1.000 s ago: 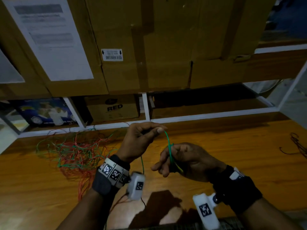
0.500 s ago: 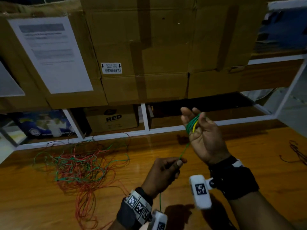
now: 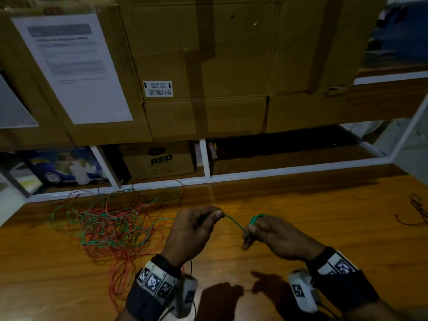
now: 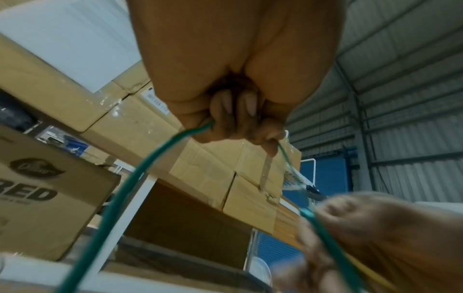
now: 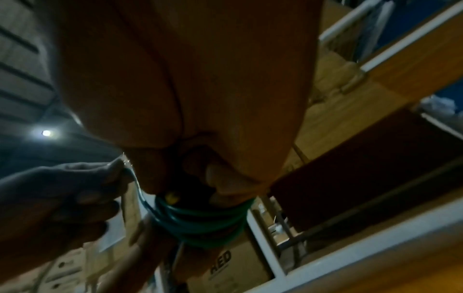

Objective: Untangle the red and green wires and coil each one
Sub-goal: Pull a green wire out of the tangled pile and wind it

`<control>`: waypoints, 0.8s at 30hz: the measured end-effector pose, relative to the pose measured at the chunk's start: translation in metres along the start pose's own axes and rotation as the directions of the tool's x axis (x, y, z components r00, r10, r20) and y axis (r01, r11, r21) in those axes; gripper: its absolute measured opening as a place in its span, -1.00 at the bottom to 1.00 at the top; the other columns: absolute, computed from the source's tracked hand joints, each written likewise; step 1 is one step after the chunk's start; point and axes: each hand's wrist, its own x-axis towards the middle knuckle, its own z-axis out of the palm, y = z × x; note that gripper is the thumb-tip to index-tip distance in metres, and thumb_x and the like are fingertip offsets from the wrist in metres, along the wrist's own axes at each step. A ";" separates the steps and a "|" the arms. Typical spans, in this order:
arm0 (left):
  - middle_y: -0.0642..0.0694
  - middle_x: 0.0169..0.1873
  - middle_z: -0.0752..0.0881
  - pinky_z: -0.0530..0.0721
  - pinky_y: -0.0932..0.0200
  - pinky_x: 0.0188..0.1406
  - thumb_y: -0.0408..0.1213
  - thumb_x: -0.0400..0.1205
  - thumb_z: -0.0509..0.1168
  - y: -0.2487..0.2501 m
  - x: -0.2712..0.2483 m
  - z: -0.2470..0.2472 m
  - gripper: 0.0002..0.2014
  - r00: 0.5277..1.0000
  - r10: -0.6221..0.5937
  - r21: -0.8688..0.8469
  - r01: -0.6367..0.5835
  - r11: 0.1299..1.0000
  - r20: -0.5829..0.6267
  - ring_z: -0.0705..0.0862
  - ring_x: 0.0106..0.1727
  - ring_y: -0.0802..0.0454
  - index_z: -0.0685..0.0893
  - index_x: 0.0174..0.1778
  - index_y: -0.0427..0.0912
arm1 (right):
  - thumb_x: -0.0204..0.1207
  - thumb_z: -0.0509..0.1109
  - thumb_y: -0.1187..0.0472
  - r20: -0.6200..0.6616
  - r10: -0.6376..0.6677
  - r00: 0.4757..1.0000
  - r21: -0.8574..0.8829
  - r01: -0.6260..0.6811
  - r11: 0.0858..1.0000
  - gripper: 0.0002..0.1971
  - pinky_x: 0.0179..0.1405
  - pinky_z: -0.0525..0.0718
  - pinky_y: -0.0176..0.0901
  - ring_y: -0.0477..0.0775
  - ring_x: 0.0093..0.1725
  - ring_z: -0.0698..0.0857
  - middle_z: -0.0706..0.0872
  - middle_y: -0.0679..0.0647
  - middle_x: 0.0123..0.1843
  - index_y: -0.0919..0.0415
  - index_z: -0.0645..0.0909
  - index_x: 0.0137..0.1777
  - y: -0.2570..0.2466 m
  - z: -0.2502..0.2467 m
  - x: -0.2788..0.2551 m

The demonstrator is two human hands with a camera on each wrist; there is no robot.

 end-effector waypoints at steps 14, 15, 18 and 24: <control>-0.24 -0.39 0.71 0.58 0.23 -0.41 -0.37 0.73 0.28 0.023 0.024 0.022 -0.82 0.997 -0.064 -0.636 0.077 0.768 0.044 0.68 -0.41 -0.04 0.80 -0.04 -0.28 | 0.76 0.27 0.10 0.211 -0.542 0.814 0.898 0.057 0.436 -0.73 0.29 0.63 0.16 0.49 0.21 0.62 0.84 0.18 -0.05 0.29 0.70 0.12 -0.073 0.009 0.001; -0.07 -0.46 0.71 0.53 0.34 -0.50 -0.27 0.70 0.32 0.028 0.019 0.027 -0.83 0.994 -0.064 -0.705 0.105 0.702 0.085 0.65 -0.51 0.11 0.81 -0.10 -0.19 | 0.74 0.31 0.08 0.146 -0.556 0.819 0.935 0.070 0.348 -0.73 0.27 0.70 0.06 0.39 0.15 0.71 0.84 0.20 -0.04 0.28 0.72 0.12 -0.077 0.006 0.000; 0.06 -0.54 0.58 0.28 0.26 -0.55 0.21 0.58 0.41 0.031 0.008 0.042 -0.64 0.984 -0.112 -0.707 0.178 0.684 0.140 0.38 -0.57 0.15 0.79 -0.25 -0.03 | 0.76 0.18 0.11 -0.083 -0.486 0.870 0.994 0.109 0.027 -0.67 0.29 0.75 -0.01 0.17 0.23 0.80 0.82 0.26 0.18 0.28 0.74 0.13 -0.088 -0.007 0.002; -0.11 -0.48 0.49 0.23 0.10 -0.48 -0.19 0.76 0.34 0.017 -0.014 0.069 -0.74 0.927 -0.236 -0.622 0.371 0.689 0.292 0.28 -0.51 0.02 0.82 0.25 -0.23 | 0.85 0.06 0.14 -0.587 0.154 0.795 0.805 0.594 0.001 -0.73 0.33 0.73 -0.12 0.08 0.27 0.81 0.85 0.18 0.18 0.27 0.53 0.28 -0.081 -0.027 0.021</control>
